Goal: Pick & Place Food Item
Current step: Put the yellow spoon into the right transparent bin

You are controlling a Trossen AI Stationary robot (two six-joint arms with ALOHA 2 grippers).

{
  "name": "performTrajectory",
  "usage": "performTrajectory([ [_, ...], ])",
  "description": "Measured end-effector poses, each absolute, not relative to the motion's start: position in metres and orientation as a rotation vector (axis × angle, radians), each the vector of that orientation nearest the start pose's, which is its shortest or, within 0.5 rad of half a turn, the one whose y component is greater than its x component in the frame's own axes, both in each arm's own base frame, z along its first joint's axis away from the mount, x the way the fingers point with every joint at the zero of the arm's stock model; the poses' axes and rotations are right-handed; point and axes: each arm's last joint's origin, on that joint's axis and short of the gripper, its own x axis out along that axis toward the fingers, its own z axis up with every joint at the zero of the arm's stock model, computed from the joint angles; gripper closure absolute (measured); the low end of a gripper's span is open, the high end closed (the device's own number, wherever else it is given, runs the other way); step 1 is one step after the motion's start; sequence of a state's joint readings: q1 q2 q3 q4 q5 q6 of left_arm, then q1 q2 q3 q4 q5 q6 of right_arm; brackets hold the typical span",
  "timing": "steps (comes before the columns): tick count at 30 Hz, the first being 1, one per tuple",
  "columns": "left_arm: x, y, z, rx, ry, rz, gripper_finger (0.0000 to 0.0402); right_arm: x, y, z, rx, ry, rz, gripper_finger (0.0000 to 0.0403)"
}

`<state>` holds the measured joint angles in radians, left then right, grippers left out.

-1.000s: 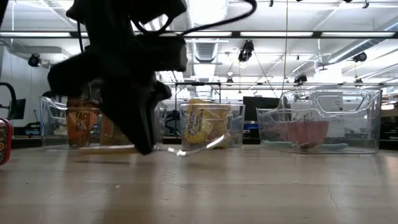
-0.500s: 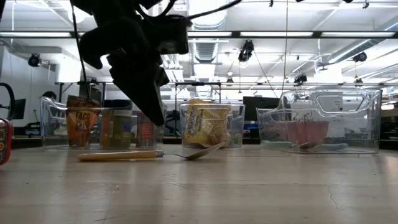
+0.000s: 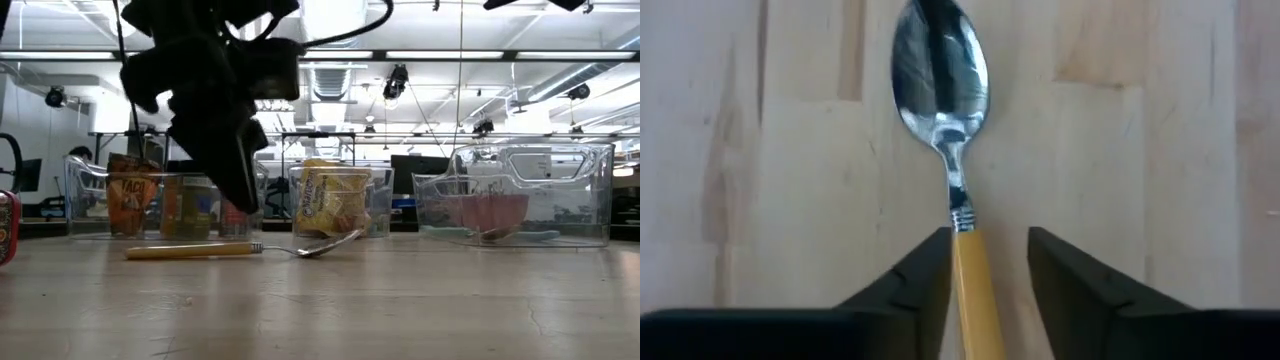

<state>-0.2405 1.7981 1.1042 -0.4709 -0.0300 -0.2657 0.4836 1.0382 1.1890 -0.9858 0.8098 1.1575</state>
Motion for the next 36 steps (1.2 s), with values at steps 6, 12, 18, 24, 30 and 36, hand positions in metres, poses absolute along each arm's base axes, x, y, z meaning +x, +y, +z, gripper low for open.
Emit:
performTrajectory([
  [6, 0.333, -0.08, 0.149, -0.122, 1.1, -0.01, 0.0218, 0.167, 0.066, 0.357, 0.607, 0.4, -0.628, 0.0195],
  [12, 0.331, -0.077, 0.141, -0.13, 1.07, 0.006, 0.0216, 0.169, 0.067, 0.358, 0.621, 0.382, -0.615, 0.0195],
  [18, 0.329, -0.075, 0.134, -0.122, 1.041, 0.029, 0.0216, 0.169, 0.067, 0.358, 0.618, 0.382, -0.614, 0.0195],
  [24, 0.331, -0.076, 0.13, -0.128, 1.034, 0.018, 0.0215, 0.169, 0.067, 0.358, 0.617, 0.382, -0.615, 0.0195],
  [30, 0.333, -0.076, 0.123, -0.124, 1.049, 0.008, 0.0214, 0.169, 0.067, 0.358, 0.617, 0.381, -0.615, 0.0195],
  [36, 0.334, -0.077, 0.117, -0.113, 1.054, 0.005, 0.0214, 0.169, 0.067, 0.358, 0.612, 0.382, -0.611, 0.0195],
])
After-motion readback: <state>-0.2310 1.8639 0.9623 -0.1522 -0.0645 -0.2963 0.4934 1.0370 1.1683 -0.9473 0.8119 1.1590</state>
